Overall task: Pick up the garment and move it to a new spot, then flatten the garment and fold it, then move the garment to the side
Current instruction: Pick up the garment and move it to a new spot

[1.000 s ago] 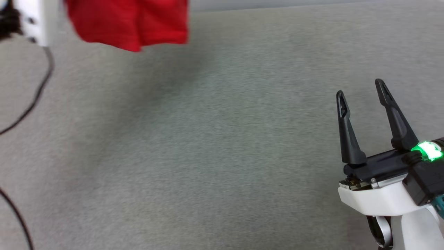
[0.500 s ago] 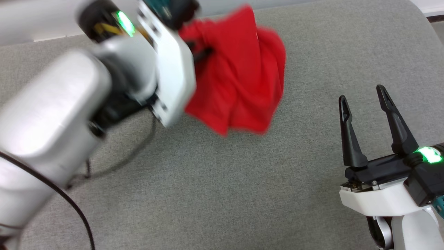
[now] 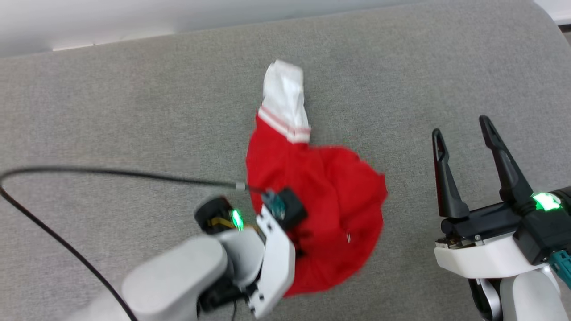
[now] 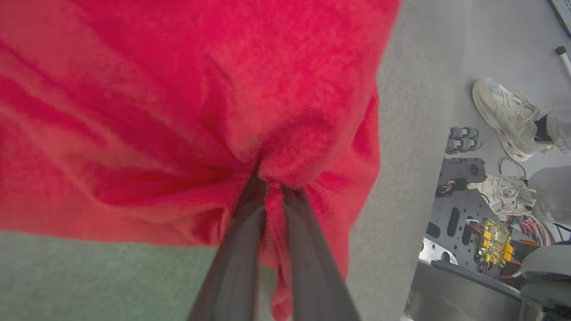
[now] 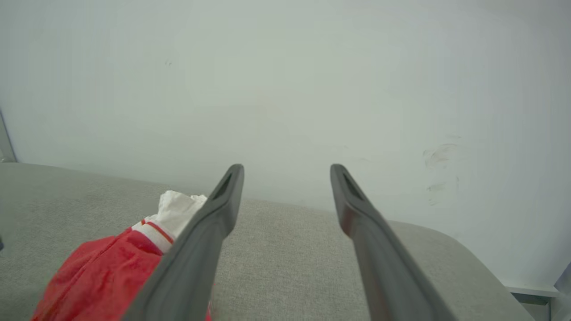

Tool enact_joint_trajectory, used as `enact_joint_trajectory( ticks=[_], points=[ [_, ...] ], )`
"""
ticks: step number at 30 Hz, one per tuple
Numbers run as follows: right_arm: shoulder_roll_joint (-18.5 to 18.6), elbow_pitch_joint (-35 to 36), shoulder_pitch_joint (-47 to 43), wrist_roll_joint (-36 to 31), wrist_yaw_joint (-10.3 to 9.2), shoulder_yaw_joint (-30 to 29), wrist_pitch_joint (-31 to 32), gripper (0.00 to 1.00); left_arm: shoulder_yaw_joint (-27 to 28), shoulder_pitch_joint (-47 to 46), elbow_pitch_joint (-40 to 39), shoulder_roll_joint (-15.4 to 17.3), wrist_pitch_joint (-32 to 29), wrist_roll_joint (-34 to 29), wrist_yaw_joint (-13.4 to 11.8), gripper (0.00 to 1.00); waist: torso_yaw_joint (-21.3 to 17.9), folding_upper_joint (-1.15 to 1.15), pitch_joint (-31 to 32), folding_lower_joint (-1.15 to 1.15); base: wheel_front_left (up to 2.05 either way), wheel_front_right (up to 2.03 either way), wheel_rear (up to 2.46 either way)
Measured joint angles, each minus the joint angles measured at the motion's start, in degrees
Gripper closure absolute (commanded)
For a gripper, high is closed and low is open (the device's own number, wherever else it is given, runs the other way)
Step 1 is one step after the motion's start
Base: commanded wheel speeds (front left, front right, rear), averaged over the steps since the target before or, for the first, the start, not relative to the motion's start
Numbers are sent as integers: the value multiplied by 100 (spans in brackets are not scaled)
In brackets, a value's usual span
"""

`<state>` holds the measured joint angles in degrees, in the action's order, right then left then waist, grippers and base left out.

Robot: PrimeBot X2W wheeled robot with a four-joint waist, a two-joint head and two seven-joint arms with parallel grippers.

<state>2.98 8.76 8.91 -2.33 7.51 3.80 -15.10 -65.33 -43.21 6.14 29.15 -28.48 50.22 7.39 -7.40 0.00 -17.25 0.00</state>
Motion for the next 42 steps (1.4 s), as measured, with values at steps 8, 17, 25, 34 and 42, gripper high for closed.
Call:
enact_joint_trajectory(
  ticks=[8, 17, 25, 34, 42],
  points=[
    [-1, -65, -103, -41, 0, 54, 0, 0, -120, 314, 203, -154, 515, -143, -118, 0, 102, 0, 211, 0, 0, 0, 0],
    [-1, -152, -368, -121, 0, 27, 0, 0, 386, 272, 1, -293, 2042, -892, -840, 0, 267, 0, 596, 0, 0, 0, 0],
    [-1, -188, -486, -73, -1, 29, 0, 0, 1100, 616, -110, -134, 3756, -1631, -2173, 0, 404, 0, 828, 0, 0, 0, 0],
    [-2, -294, -612, -11, 0, -57, 0, 0, 2418, 1735, -452, -12, 4337, -1748, -3317, 0, 527, 0, 918, 0, 0, 0, 0],
    [-4, -464, -692, 289, 0, -127, 0, 0, 3616, 3102, -1057, -345, 4355, -2527, -3568, 0, 609, 0, 1008, 0, 0, 0, 0]
  ],
)
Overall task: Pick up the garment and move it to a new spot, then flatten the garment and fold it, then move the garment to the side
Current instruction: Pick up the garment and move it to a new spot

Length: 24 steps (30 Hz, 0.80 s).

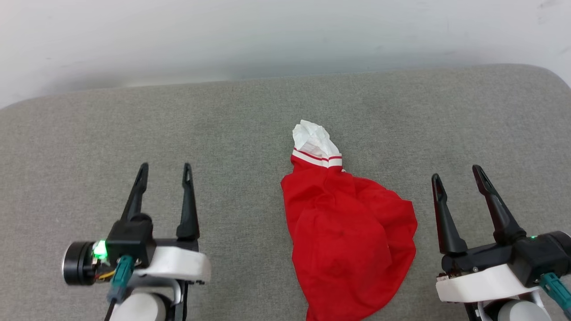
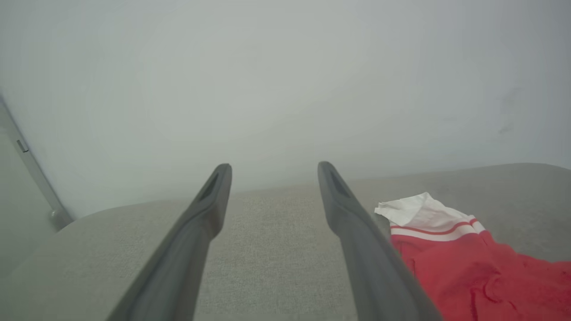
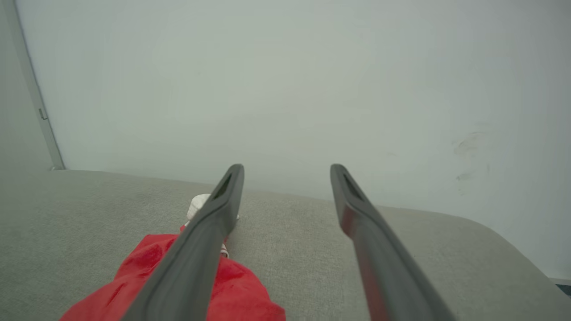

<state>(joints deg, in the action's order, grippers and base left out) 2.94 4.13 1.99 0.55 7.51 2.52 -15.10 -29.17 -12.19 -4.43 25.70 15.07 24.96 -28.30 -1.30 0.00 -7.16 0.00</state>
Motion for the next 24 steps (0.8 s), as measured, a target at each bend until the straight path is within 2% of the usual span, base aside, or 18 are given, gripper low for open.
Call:
enact_joint_trajectory(
  ticks=[4, 10, 18, 24],
  points=[
    [0, -101, -88, 231, 0, -75, 0, 0, 486, 564, -94, -318, 0, -321, 175, 0, 26, 0, 47, 0, 0, 0, 0],
    [0, -250, -229, 397, 0, -170, 0, 0, 1067, 1165, -151, -794, 0, -778, 613, 0, 68, 0, 126, 0, 0, 0, 0],
    [-1, -381, -453, 526, -1, -235, 0, 0, 1674, 1677, -80, -1352, 0, -1228, 1154, 0, 108, 0, 276, 0, 0, 0, 0],
    [0, -446, -623, 604, -1, -254, 0, 0, 2016, 1926, -29, -1692, 0, -1474, 1468, 0, 127, 0, 397, 0, 0, 0, 0]
  ],
)
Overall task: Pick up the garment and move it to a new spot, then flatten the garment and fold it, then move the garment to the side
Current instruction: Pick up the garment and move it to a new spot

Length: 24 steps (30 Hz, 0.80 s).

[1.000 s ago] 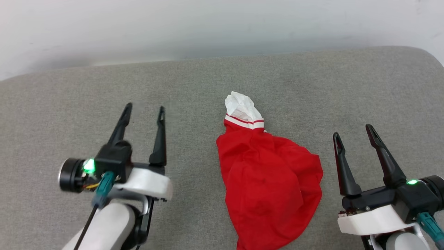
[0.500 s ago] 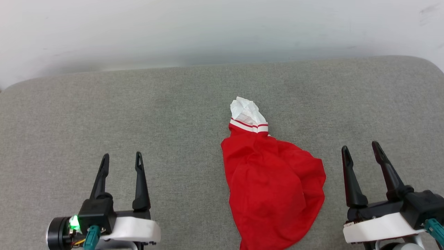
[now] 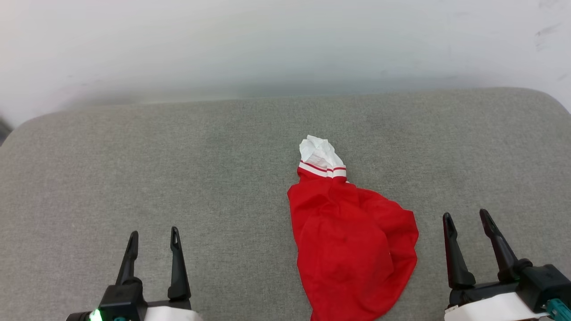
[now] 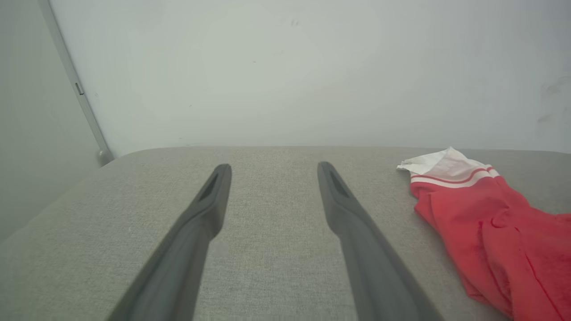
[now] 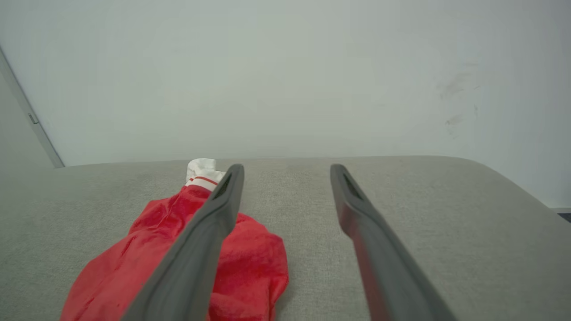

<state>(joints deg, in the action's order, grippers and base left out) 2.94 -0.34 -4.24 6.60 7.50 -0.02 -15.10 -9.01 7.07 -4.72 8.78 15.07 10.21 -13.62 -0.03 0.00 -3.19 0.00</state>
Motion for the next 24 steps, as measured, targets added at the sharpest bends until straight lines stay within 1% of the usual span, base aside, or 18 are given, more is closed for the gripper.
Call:
enact_joint_trajectory(
  ticks=[6, 12, 24],
  points=[
    [0, -13, -79, 30, 0, 7, 0, 0, 227, 143, 46, -218, 0, -181, 258, 0, 11, 0, 68, 0, 0, 0, 0],
    [0, -18, -130, 42, 0, 7, 0, 0, 390, 208, 82, -359, 0, -308, 449, 0, 33, 0, 75, 0, 0, 0, 0],
    [0, -21, -141, -3, 0, 45, 0, 0, 672, 196, 212, -481, 0, -450, 744, 0, 23, 0, 78, 0, 0, 0, 0]
  ],
)
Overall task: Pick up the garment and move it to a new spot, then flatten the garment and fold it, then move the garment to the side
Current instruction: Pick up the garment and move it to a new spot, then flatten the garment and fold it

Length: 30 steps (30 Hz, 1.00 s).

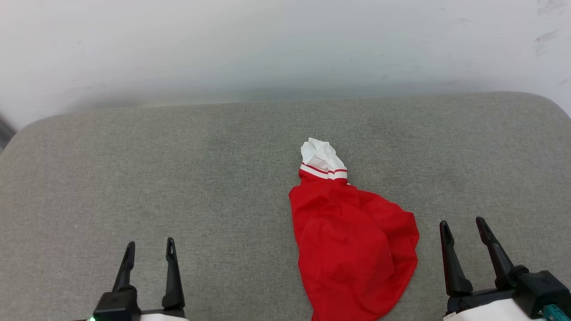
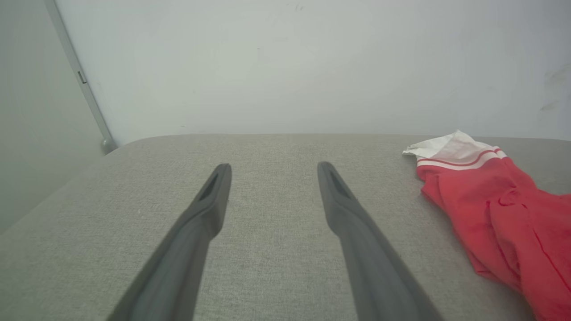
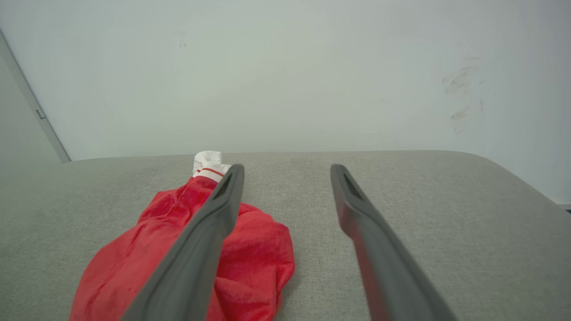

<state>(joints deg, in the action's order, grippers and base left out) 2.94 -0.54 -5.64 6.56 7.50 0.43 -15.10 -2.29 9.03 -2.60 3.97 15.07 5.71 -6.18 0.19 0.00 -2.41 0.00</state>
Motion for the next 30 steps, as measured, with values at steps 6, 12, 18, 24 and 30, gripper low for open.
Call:
enact_joint_trajectory(
  ticks=[6, 12, 18, 24, 30],
  points=[
    [0, 24, 52, -58, 0, 13, 0, 0, 276, -401, 172, 125, 0, 8, 229, 0, -40, 0, -53, 0, 0, 0, 0],
    [-1, 73, 192, -134, 0, 47, 0, 0, 352, -1561, 499, 580, 1, 0, 638, 0, -101, 0, -236, 0, 0, 0, 0],
    [0, 212, 387, -202, 0, 51, 0, 0, 160, -3076, 847, 937, -310, 27, 1028, 0, -199, 0, -549, 0, 0, 0, 0],
    [-1, 343, 654, -209, 0, 36, 0, 0, -296, -4692, 1418, 1169, -1073, 159, 1271, 0, -326, 0, -970, 1, 0, 0, 0],
    [0, 460, 923, -182, 0, 34, 0, 0, -1172, -6071, 2002, 1296, -2105, 633, 1344, 0, -519, 0, -1400, 1, 0, 0, 0]
  ],
)
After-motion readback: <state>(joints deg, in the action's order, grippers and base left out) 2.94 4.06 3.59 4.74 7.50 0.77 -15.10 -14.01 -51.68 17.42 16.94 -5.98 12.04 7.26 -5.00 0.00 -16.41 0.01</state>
